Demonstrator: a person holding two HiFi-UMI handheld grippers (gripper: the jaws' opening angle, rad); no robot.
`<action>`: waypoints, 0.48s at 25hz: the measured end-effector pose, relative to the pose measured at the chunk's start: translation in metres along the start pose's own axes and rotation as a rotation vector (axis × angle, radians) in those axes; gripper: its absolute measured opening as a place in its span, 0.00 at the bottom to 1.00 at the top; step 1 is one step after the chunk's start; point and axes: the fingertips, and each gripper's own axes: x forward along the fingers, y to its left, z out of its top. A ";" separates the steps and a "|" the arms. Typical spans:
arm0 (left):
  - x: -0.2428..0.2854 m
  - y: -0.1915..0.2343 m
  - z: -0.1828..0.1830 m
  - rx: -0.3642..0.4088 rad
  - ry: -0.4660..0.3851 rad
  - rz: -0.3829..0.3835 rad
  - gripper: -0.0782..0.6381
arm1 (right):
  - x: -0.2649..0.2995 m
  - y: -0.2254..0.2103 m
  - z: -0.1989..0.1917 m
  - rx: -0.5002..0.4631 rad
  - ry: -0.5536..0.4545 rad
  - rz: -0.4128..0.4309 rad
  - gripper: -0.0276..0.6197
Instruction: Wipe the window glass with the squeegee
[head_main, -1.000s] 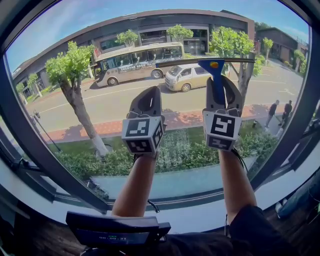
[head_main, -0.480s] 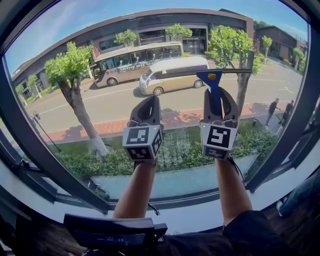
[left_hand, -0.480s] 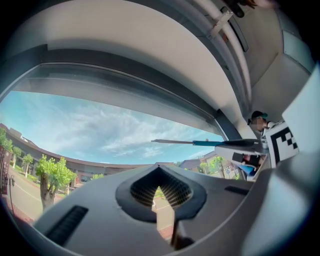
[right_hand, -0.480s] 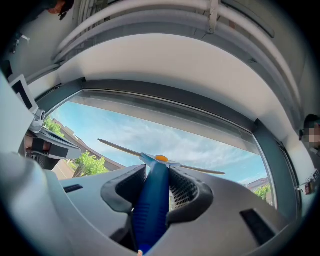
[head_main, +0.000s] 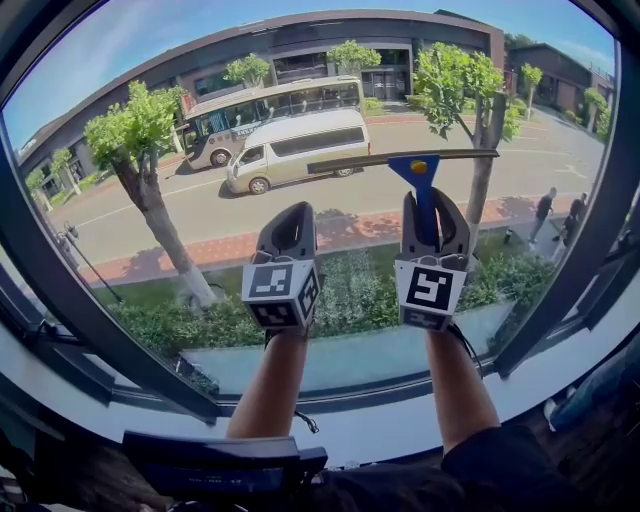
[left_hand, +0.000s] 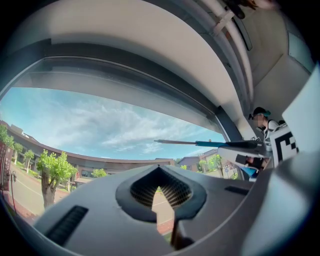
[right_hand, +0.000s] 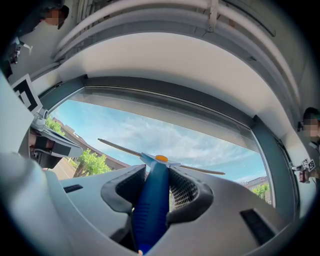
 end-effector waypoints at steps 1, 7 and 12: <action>-0.001 0.000 -0.002 -0.001 0.002 0.000 0.11 | -0.002 0.001 -0.001 0.000 0.002 -0.001 0.26; -0.003 -0.001 -0.008 -0.008 0.004 -0.002 0.11 | -0.008 0.006 -0.011 0.004 0.022 -0.002 0.26; -0.005 -0.002 -0.011 -0.012 0.013 0.002 0.11 | -0.017 0.008 -0.023 0.006 0.045 -0.004 0.26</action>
